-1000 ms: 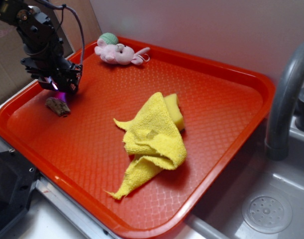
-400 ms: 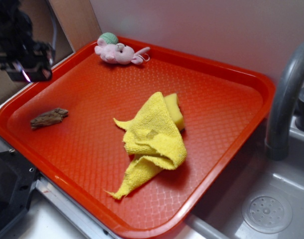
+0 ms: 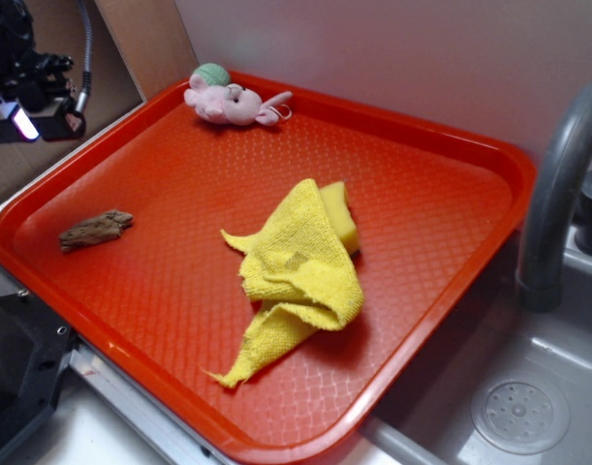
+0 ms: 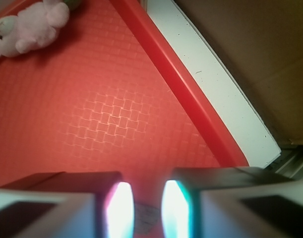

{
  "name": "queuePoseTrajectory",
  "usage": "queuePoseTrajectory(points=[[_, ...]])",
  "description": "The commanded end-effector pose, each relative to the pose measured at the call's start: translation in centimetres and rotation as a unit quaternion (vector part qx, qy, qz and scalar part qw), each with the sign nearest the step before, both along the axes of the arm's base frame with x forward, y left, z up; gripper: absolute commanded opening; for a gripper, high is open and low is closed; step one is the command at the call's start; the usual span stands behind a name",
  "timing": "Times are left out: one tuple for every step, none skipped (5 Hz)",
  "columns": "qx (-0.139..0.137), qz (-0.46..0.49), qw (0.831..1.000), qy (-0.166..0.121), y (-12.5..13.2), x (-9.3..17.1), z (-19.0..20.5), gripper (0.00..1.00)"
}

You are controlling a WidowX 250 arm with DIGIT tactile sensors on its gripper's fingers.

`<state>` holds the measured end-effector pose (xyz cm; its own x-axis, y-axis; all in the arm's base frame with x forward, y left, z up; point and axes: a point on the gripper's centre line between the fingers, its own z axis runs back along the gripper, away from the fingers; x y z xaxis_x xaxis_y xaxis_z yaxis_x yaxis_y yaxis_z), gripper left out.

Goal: Grab the wood chip.

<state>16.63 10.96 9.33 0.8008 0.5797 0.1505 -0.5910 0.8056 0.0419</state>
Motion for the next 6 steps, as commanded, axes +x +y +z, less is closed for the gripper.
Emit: queuePoseTrajectory(points=[[0.026,0.011,1.000,0.008,1.0,-1.2,-1.4,1.00],[0.032,0.007,0.999,0.014,0.8,-1.6,-2.0,1.00],[0.034,0.004,0.999,0.018,0.6,-1.8,-2.2,1.00],[0.043,-0.085,0.995,0.006,-0.2,-2.5,-2.4,1.00],[0.069,-0.206,0.976,-0.029,-1.8,-3.3,-1.9,1.00],[0.069,-0.254,0.964,-0.040,-2.2,-3.7,-1.2,1.00]])
